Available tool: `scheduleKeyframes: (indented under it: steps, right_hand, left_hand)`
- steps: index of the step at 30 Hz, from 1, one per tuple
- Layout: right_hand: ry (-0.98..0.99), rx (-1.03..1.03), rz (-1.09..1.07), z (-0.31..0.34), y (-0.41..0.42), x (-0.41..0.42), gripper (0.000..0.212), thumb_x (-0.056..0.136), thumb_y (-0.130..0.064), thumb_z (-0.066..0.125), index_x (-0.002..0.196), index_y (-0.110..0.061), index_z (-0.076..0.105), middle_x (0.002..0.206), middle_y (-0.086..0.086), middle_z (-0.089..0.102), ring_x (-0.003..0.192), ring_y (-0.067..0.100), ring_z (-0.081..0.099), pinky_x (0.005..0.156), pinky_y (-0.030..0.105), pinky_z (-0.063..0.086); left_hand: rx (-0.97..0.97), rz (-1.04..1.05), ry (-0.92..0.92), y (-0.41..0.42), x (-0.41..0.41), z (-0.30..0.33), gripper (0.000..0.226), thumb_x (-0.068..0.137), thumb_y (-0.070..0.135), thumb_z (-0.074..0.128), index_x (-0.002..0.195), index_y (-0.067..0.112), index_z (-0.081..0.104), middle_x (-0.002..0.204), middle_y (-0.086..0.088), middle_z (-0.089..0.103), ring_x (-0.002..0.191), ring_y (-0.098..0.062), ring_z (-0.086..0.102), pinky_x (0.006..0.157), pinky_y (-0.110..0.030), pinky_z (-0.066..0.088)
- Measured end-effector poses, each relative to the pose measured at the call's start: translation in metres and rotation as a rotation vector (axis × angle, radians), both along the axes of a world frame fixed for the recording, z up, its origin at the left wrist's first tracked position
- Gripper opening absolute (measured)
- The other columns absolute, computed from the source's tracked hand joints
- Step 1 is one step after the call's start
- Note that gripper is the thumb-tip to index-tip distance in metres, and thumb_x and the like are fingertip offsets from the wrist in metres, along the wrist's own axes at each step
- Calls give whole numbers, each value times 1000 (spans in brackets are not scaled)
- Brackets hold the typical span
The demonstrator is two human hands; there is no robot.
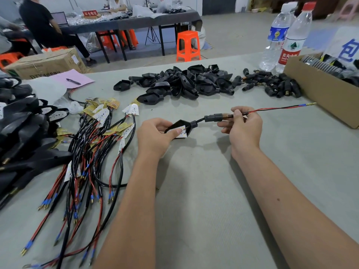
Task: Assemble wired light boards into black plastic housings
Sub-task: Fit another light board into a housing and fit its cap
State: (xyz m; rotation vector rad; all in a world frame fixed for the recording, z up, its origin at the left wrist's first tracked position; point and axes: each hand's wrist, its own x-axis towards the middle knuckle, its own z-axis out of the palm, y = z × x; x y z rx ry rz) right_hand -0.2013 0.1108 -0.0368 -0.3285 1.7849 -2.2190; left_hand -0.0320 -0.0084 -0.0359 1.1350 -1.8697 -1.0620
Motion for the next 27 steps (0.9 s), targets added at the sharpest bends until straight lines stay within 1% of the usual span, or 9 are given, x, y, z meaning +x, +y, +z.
scheduleKeyframes:
  steps: [3, 6, 10, 12, 15, 17, 21, 24, 27]
  right_hand:
    - [-38, -62, 34, 3, 2, 0, 18, 108, -10, 44, 100, -16, 59, 82, 5, 76, 58, 17, 71, 47, 24, 51]
    - [-53, -117, 69, 4, 3, 0, 6, 101, -11, 63, 96, -14, 63, 79, 2, 75, 64, 17, 72, 52, 24, 52]
    - [-139, -218, 108, 6, 6, -1, 6, 93, -8, 74, 91, -10, 69, 76, 4, 75, 64, 16, 70, 57, 22, 52]
    - [-253, -311, 141, 8, 8, -2, 7, 92, -7, 76, 89, -7, 70, 79, 7, 74, 64, 16, 68, 58, 20, 51]
    - [-330, -375, 181, 9, 10, -2, 7, 93, -8, 75, 87, -6, 72, 79, 6, 74, 66, 14, 67, 58, 19, 52]
    - [-314, -364, 197, 9, 10, -2, 8, 94, -10, 73, 87, -6, 74, 78, 4, 74, 66, 12, 65, 58, 19, 51]
    - [-180, -273, 173, 7, 6, 0, 12, 100, -11, 65, 92, -8, 74, 78, 2, 73, 65, 10, 66, 56, 18, 49]
    - [-87, -198, 139, 4, 4, 3, 14, 103, -9, 59, 95, -9, 71, 77, 0, 75, 65, 13, 72, 50, 18, 48]
    - [-43, -141, 104, 2, 2, 4, 16, 105, -6, 54, 97, -9, 67, 72, 0, 74, 64, 17, 75, 47, 20, 47]
  left_hand:
    - [-60, 6, -58, 0, 1, -2, 17, 73, 33, 90, 81, 30, 75, 73, 15, 70, 63, 10, 61, 53, -7, 40]
    - [-112, -50, -79, -1, -2, -5, 14, 80, 29, 86, 79, 33, 72, 70, 16, 64, 59, 6, 55, 58, -16, 37]
    - [-63, -113, 120, 4, -10, -3, 15, 91, 11, 74, 83, 19, 65, 70, 4, 64, 65, -9, 56, 68, -25, 45]
    - [-9, -153, 199, 7, -12, -1, 14, 96, 9, 68, 86, 16, 61, 68, 0, 67, 62, -16, 59, 61, -25, 46]
    - [122, -178, 278, 9, -13, 2, 17, 100, 8, 63, 86, 17, 60, 75, -4, 75, 59, -17, 68, 51, -20, 49]
    - [134, -156, 268, 9, -13, 2, 17, 100, 9, 62, 85, 17, 61, 78, -5, 74, 55, -13, 64, 47, -17, 45]
    - [122, -116, 264, 4, -11, 1, 16, 99, 13, 63, 83, 16, 65, 65, 5, 63, 47, -10, 51, 47, -18, 39]
    - [142, -99, 270, 2, -9, 3, 16, 100, 15, 63, 84, 16, 67, 63, 8, 59, 49, -10, 49, 52, -20, 40]
    - [182, -112, 278, 4, -9, 6, 20, 101, 18, 63, 81, 18, 68, 68, 3, 58, 53, -12, 45, 49, -18, 37]
